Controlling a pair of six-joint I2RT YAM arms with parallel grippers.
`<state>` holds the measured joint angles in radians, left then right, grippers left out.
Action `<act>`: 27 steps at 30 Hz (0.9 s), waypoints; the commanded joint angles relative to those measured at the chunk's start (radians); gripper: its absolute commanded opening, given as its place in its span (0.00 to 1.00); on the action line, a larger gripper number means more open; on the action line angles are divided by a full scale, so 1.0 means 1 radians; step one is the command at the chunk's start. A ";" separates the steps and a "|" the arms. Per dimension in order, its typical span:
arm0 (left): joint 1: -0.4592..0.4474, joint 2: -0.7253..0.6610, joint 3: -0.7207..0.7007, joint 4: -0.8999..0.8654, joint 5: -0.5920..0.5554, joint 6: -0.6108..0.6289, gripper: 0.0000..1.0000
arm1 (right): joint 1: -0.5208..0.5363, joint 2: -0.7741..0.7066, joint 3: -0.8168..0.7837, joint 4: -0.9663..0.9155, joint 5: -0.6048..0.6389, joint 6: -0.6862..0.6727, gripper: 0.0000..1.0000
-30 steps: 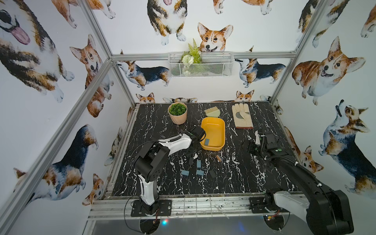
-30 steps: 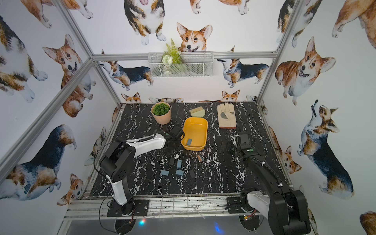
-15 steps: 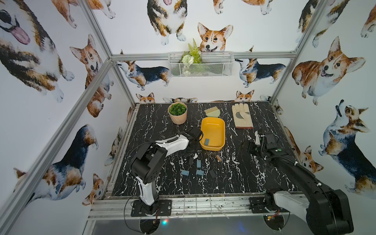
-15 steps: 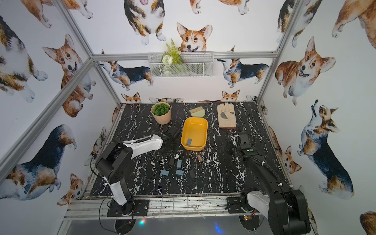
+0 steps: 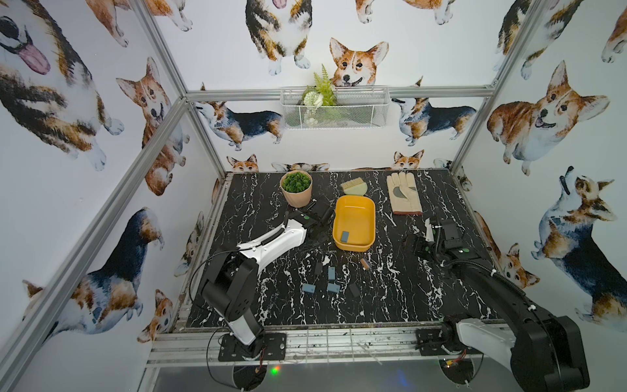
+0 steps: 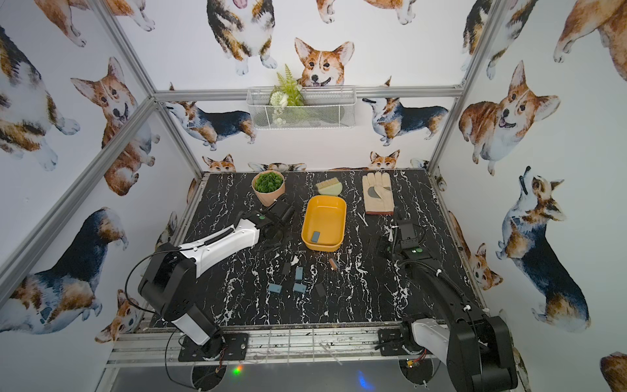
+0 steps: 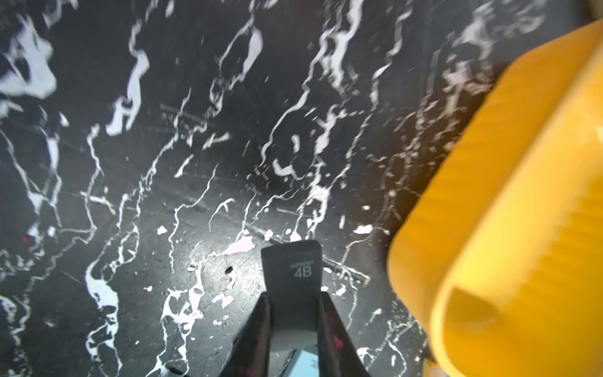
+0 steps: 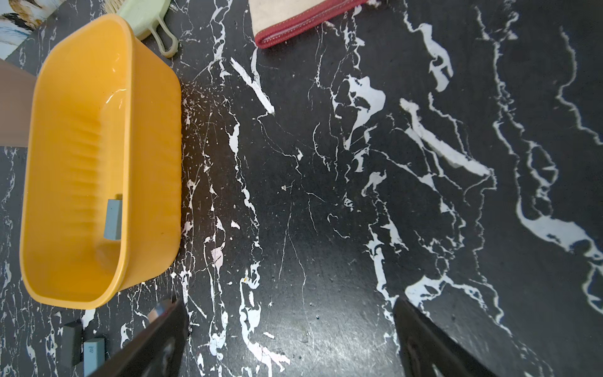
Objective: Put the eraser in the storage box
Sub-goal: Pick up the eraser from the center of the board, then place the eraser in the storage box.
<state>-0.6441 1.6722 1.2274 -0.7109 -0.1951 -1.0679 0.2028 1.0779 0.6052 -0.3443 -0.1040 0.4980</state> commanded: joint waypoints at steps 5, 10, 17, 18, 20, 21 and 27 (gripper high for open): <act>-0.043 0.034 0.215 -0.114 -0.025 0.207 0.24 | -0.054 -0.058 -0.008 -0.022 0.100 0.054 0.99; -0.132 0.153 0.406 -0.143 0.000 0.325 0.24 | -0.093 -0.050 0.000 -0.074 0.111 0.055 1.00; -0.202 0.356 0.643 -0.212 0.085 0.393 0.24 | -0.101 -0.055 -0.017 -0.072 0.109 0.056 0.99; -0.207 0.379 0.663 -0.212 0.096 0.394 0.24 | -0.101 -0.056 -0.019 -0.071 0.109 0.056 0.99; -0.213 0.435 0.716 -0.225 0.116 0.398 0.24 | -0.102 -0.058 -0.021 -0.070 0.109 0.054 0.99; -0.215 0.461 0.740 -0.230 0.126 0.399 0.24 | -0.103 -0.059 -0.022 -0.069 0.109 0.052 0.99; -0.216 0.567 0.811 -0.240 0.141 0.391 0.24 | -0.107 -0.065 -0.032 -0.062 0.096 0.050 0.99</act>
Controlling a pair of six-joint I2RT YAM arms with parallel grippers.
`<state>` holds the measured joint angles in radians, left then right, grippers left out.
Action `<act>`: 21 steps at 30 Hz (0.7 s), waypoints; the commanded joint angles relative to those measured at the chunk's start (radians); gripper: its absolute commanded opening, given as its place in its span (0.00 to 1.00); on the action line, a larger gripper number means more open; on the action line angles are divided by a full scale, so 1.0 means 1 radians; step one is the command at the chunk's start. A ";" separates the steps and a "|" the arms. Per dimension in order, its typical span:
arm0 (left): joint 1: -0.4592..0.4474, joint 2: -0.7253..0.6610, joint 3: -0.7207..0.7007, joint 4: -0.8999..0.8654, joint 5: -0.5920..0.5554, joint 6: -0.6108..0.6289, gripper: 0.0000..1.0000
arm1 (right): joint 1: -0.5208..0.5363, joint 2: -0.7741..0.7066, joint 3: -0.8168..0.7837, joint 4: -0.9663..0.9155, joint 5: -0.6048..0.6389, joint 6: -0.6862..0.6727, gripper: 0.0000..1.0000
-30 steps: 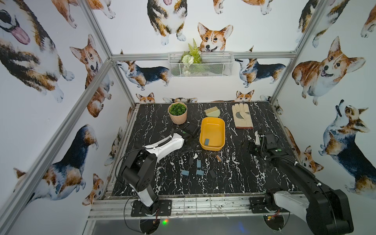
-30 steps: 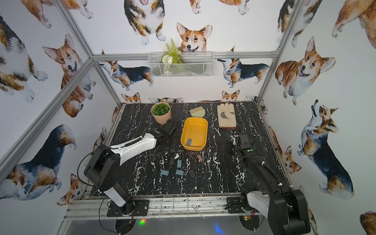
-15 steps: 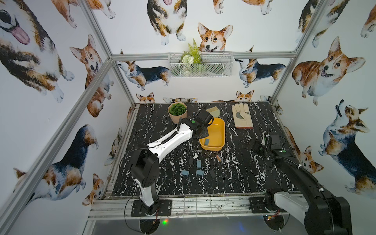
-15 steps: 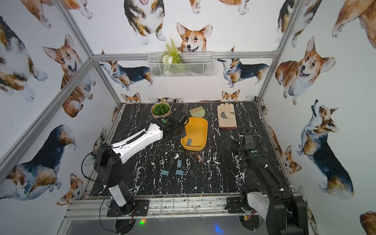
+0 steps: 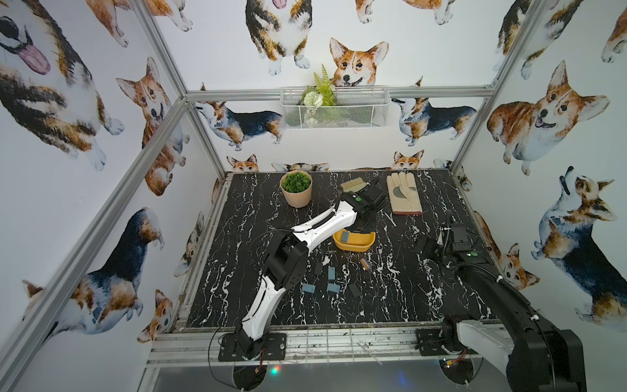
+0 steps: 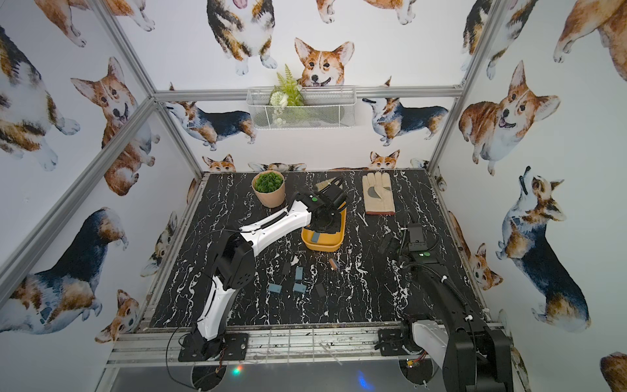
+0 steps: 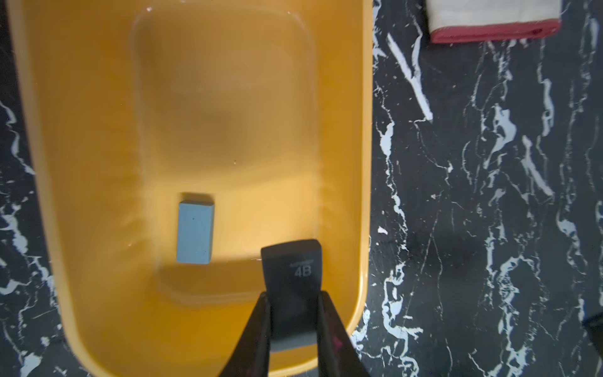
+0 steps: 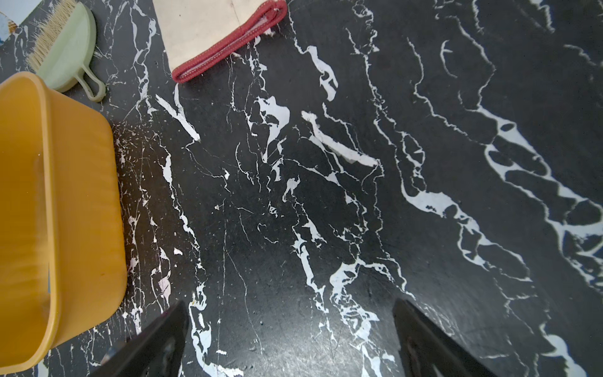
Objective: Put the eraser in the storage box
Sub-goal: Place the eraser in the storage box.
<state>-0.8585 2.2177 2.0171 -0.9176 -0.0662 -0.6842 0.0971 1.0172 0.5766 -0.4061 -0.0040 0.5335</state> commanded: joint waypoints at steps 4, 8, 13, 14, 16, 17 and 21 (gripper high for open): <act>0.001 0.072 0.055 -0.041 0.018 0.004 0.23 | -0.002 -0.008 -0.013 0.006 -0.010 0.019 1.00; 0.007 0.108 0.059 -0.036 0.033 -0.009 0.23 | -0.003 -0.009 -0.021 0.010 -0.014 0.020 0.99; 0.015 0.138 0.050 -0.027 0.041 -0.014 0.23 | -0.005 -0.008 -0.022 0.012 -0.016 0.022 1.00; 0.015 0.143 0.050 -0.026 0.041 -0.016 0.23 | -0.005 -0.006 -0.023 0.012 -0.018 0.021 0.99; 0.019 0.152 0.049 -0.020 0.040 -0.017 0.23 | -0.004 -0.006 -0.023 0.012 -0.018 0.020 0.99; 0.021 0.157 0.049 -0.017 0.041 -0.017 0.23 | -0.005 -0.006 -0.024 0.013 -0.018 0.021 0.99; 0.025 0.173 0.050 -0.013 0.051 -0.020 0.23 | -0.005 -0.006 -0.024 0.012 -0.017 0.022 0.99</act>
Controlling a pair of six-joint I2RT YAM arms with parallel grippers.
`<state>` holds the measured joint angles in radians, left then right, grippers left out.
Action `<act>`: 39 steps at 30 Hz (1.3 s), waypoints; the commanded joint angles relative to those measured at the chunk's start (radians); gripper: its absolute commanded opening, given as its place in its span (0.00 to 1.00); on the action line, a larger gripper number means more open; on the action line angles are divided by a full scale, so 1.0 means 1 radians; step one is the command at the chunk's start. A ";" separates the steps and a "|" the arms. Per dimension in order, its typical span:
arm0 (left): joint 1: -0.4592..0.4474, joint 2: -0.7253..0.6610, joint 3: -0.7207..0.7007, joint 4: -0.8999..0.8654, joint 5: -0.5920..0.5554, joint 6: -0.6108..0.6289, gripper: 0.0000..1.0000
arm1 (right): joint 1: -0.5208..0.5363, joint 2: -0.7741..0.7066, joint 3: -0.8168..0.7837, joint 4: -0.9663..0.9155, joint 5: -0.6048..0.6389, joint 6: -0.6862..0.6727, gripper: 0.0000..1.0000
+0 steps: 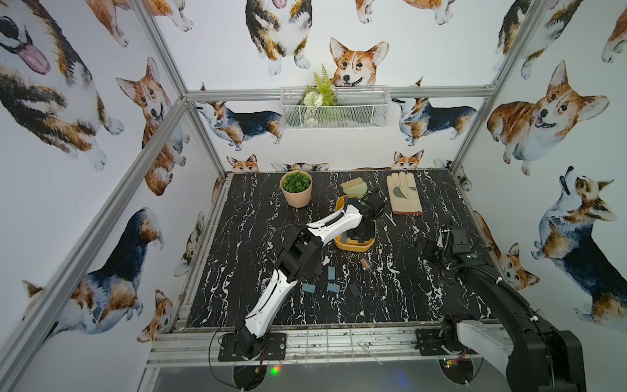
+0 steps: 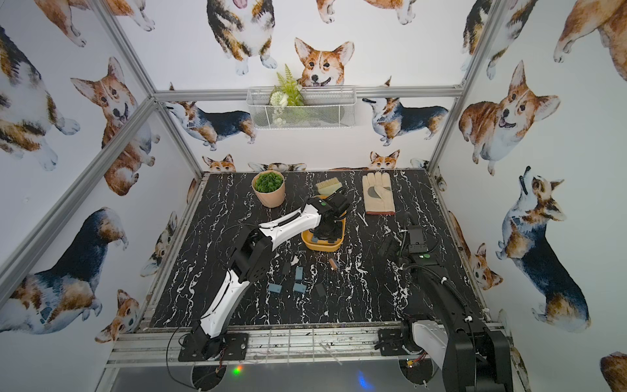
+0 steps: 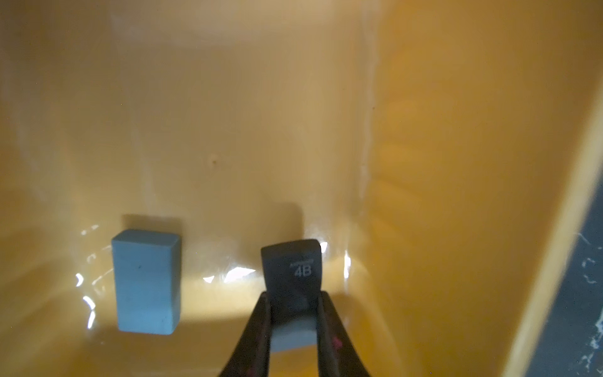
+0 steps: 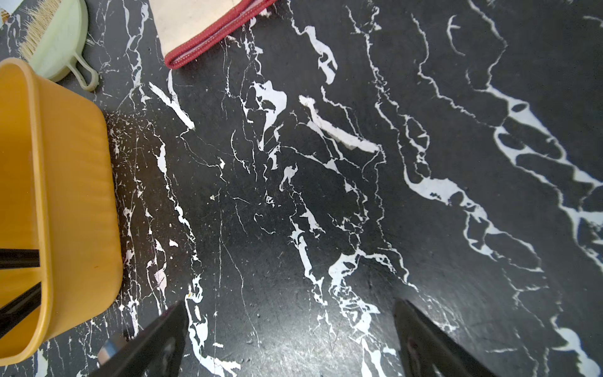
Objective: Put the eraser in the storage box
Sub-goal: Place the eraser in the storage box.
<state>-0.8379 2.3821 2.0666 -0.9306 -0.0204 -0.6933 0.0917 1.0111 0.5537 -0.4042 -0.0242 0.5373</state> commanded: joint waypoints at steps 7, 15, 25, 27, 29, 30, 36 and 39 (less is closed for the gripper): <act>0.011 0.030 -0.009 0.009 0.016 -0.017 0.30 | 0.001 0.003 0.001 0.010 0.003 0.018 0.99; 0.017 0.013 -0.011 0.021 0.024 -0.012 0.42 | 0.001 -0.002 0.000 0.009 -0.006 0.022 0.99; -0.002 -0.124 0.070 -0.007 -0.042 0.015 0.65 | 0.180 -0.009 0.056 -0.001 -0.054 -0.085 1.00; -0.006 -0.168 0.090 -0.015 -0.070 0.019 0.78 | 0.271 0.022 0.082 -0.016 -0.031 -0.096 0.99; -0.006 -0.226 0.089 -0.008 -0.103 0.027 0.98 | 0.369 0.066 0.112 -0.043 0.024 -0.113 0.99; -0.006 -0.262 0.086 -0.004 -0.127 0.038 1.00 | 0.434 0.097 0.130 -0.059 0.070 -0.123 0.99; 0.031 -0.473 0.009 0.008 -0.270 0.098 1.00 | 0.644 0.244 0.199 -0.074 0.178 -0.136 0.95; 0.088 -0.598 -0.091 0.039 -0.296 0.110 1.00 | 0.694 0.291 0.217 -0.060 0.184 -0.131 0.93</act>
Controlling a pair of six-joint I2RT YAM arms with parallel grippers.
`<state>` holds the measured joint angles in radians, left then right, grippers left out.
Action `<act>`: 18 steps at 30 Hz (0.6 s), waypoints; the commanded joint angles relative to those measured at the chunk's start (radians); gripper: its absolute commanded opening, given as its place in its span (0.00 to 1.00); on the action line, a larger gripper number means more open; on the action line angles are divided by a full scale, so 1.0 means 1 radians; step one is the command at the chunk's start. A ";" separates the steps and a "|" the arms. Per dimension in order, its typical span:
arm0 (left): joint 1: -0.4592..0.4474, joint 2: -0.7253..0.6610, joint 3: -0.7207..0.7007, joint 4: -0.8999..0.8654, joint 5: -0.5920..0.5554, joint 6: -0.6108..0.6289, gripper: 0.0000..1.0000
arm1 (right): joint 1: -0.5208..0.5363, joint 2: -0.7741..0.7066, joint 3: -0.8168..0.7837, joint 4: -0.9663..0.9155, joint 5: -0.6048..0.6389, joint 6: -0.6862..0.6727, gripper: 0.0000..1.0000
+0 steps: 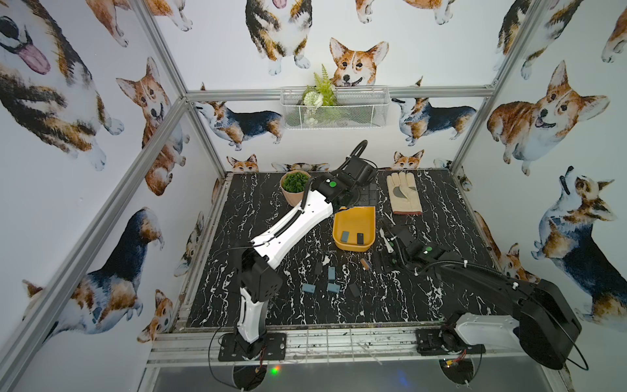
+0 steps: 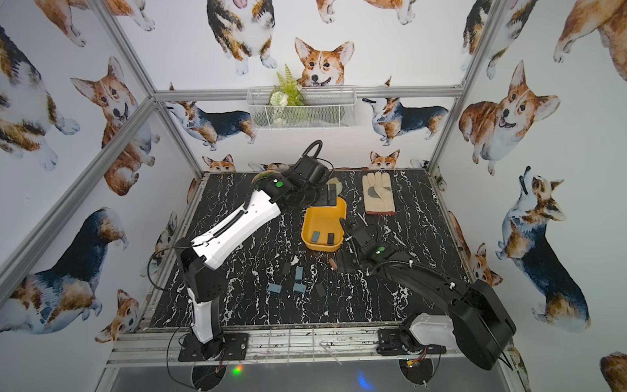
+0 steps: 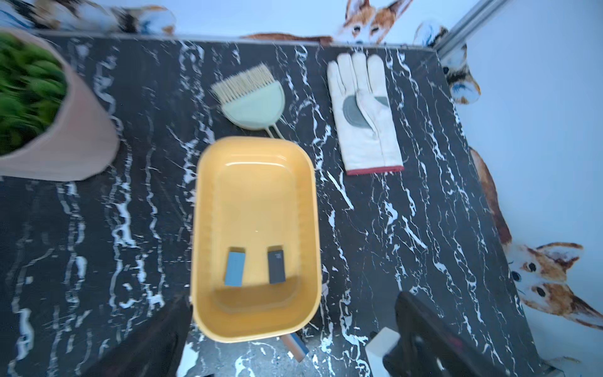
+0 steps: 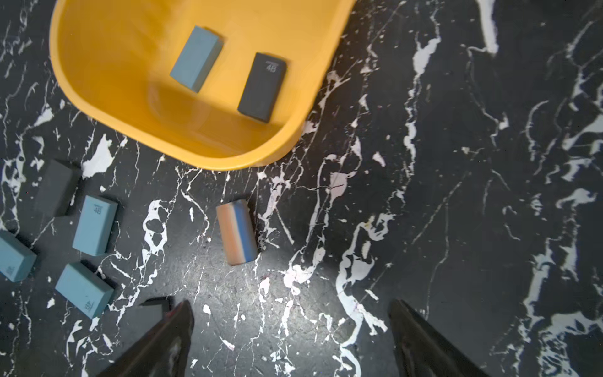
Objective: Put the eraser in the storage box
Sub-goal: Place the eraser in the storage box, then pick up the eraser from the center of the board.
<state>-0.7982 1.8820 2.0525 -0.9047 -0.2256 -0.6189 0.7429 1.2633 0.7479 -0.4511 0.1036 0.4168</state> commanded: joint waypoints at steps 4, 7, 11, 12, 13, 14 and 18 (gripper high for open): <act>0.176 -0.291 -0.256 0.083 -0.072 0.037 1.00 | 0.087 0.103 0.058 -0.014 0.078 -0.024 0.89; 0.275 -0.385 -0.342 0.101 -0.058 0.049 1.00 | 0.114 0.147 0.078 -0.006 0.071 -0.020 0.85; 0.382 -0.453 -0.405 0.102 -0.027 0.061 1.00 | 0.133 0.211 0.097 0.004 0.074 -0.011 0.82; 0.411 -0.469 -0.422 0.105 -0.017 0.063 1.00 | 0.134 0.220 0.100 0.010 0.070 -0.010 0.80; 0.436 -0.481 -0.439 0.110 -0.003 0.064 1.00 | 0.136 0.229 0.102 0.020 0.060 -0.006 0.78; 0.455 -0.490 -0.451 0.114 0.008 0.064 1.00 | 0.138 0.237 0.103 0.028 0.054 -0.002 0.78; 0.515 -0.509 -0.497 0.137 0.060 0.059 1.00 | 0.147 0.259 0.106 0.048 0.072 0.014 0.78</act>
<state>-0.3080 1.3834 1.5757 -0.8059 -0.2207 -0.5690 0.8837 1.5101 0.8452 -0.4377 0.1570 0.4015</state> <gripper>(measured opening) 0.999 0.776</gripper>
